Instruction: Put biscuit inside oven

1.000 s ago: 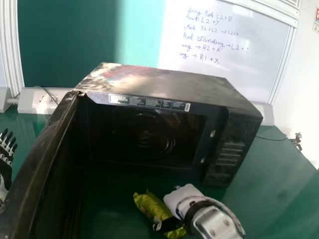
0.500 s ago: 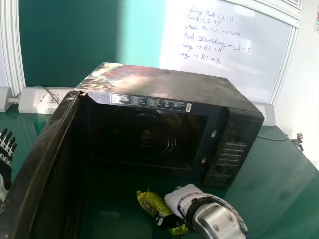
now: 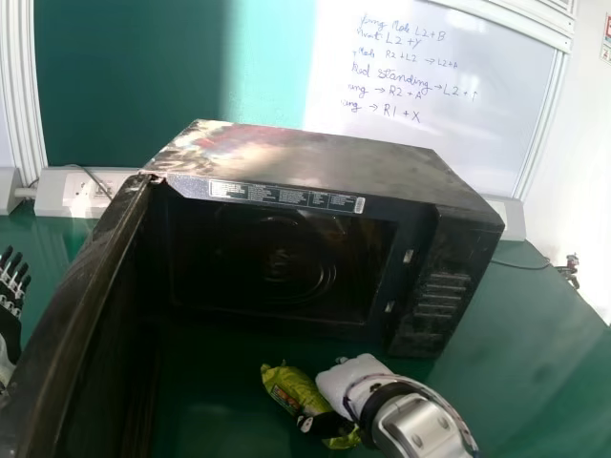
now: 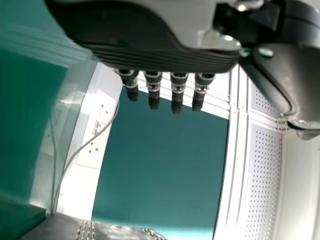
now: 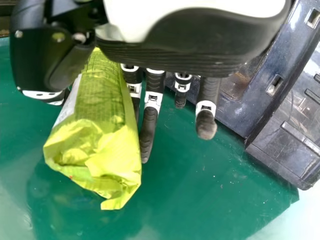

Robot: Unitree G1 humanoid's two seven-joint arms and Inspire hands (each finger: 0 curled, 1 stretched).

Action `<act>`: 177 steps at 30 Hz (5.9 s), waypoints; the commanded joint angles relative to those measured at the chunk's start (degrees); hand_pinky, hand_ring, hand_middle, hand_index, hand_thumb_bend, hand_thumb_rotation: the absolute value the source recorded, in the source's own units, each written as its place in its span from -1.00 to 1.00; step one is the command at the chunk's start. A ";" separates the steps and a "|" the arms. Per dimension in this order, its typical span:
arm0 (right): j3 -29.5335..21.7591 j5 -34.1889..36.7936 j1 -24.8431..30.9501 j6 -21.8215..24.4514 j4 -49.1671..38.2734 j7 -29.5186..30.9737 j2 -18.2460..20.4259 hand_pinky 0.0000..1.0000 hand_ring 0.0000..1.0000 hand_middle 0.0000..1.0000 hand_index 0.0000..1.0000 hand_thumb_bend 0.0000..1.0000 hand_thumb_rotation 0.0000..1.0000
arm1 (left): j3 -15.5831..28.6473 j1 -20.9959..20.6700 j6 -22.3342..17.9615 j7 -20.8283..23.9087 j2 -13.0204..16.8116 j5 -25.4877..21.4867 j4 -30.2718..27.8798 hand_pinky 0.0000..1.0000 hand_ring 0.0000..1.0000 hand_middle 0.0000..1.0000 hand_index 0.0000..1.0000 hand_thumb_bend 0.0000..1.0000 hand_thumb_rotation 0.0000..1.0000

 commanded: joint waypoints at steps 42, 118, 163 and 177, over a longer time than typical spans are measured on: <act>-6.81 8.75 -3.68 4.60 -2.22 -6.46 0.70 -0.69 -0.49 -0.06 -0.02 0.06 -1.00 | -0.02 -0.44 -1.33 -1.70 -0.45 -0.17 0.93 0.83 0.76 0.72 0.82 -0.41 1.00; 0.42 10.69 -24.90 13.67 27.96 -27.68 9.05 -0.73 -0.57 -0.06 -0.01 0.04 -1.00 | 0.15 -0.13 -1.98 -2.26 -0.81 -0.30 0.96 0.77 0.72 0.67 0.75 -0.32 0.83; 5.43 22.68 -37.26 6.30 63.04 -62.30 12.62 -0.73 -0.59 -0.06 -0.02 0.05 -1.00 | 0.32 -0.15 -2.92 -2.67 -0.90 -0.18 2.01 0.70 0.67 0.64 0.72 -0.18 0.67; 7.32 25.69 -40.99 2.64 73.62 -70.21 14.62 -0.67 -0.53 -0.07 -0.03 0.05 -1.00 | 0.45 -0.61 -4.18 -3.54 -0.80 -0.44 3.85 0.67 0.66 0.63 0.71 -0.16 0.63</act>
